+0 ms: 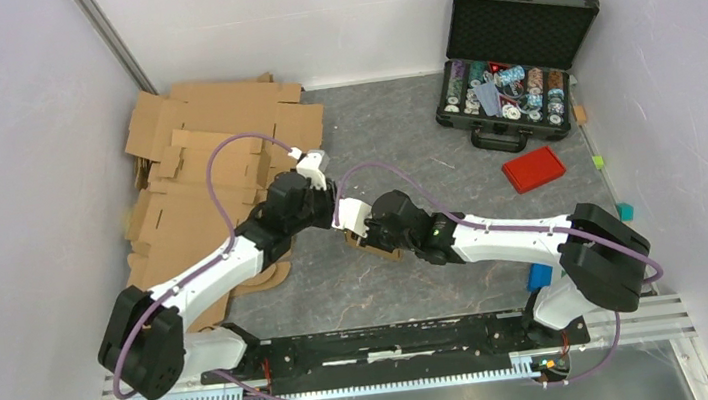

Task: Fold the paper box
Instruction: Close the paper box at the center of the board.

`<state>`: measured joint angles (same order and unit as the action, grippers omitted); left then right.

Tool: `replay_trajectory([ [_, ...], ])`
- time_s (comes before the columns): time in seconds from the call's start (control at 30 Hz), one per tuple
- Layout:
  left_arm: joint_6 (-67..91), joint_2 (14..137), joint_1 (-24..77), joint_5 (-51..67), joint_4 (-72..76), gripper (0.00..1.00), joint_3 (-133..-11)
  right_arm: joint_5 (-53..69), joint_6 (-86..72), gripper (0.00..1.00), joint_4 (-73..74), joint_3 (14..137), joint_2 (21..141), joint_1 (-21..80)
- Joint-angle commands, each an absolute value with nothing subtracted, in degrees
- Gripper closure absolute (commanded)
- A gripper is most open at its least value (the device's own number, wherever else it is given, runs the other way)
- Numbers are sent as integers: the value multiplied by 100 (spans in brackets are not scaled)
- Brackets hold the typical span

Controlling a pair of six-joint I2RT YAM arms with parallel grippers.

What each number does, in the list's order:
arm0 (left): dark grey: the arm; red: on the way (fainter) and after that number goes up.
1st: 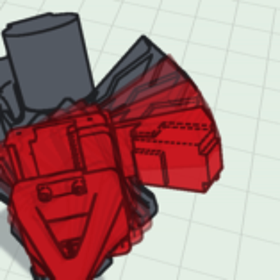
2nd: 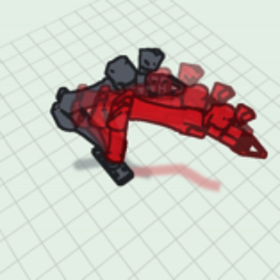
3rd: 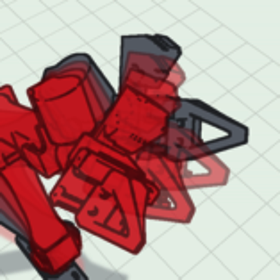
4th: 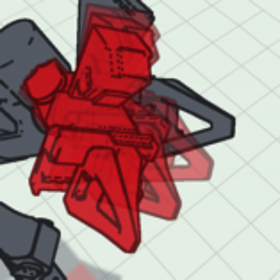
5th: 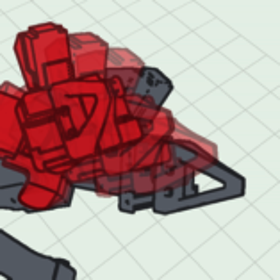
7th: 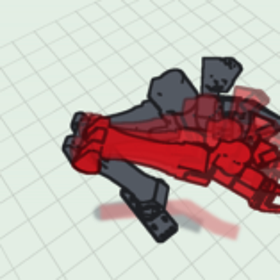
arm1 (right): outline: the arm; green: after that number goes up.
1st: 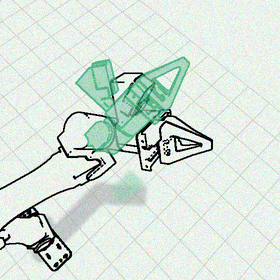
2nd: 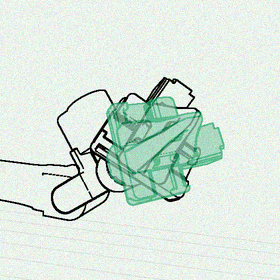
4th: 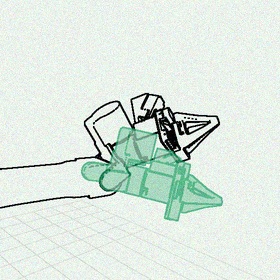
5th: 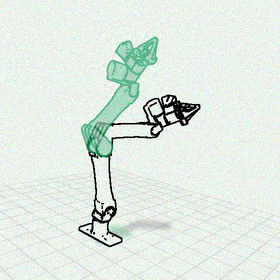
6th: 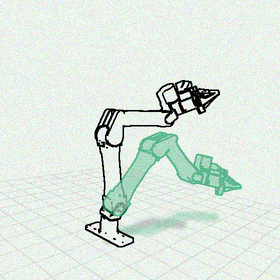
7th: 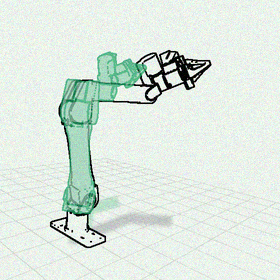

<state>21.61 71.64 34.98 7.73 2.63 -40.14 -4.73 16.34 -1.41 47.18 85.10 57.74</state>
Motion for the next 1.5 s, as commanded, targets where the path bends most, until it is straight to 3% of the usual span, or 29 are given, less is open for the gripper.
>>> replay_trajectory([
  [0.0,2274,7403,3481,973,244,67,-4293,-281,1512,79,60,4755,8630,5803],
  [0.13,2260,7379,3481,1031,185,74,-4173,-323,1512,79,69,4737,8640,5801],
  [0.2,2250,7327,3480,1020,175,83,-4072,-332,1512,79,64,4736,8633,5797],
  [0.3,2258,7196,3483,1014,176,89,-3900,-338,1513,79,64,4737,8631,5801],
  [0.73,2569,7109,3481,1170,794,88,-3031,-359,1503,79,90,4799,8732,5798],
  [1.47,2985,7436,3480,1679,1239,90,-2709,-512,1512,79,70,4772,8675,5800],
])
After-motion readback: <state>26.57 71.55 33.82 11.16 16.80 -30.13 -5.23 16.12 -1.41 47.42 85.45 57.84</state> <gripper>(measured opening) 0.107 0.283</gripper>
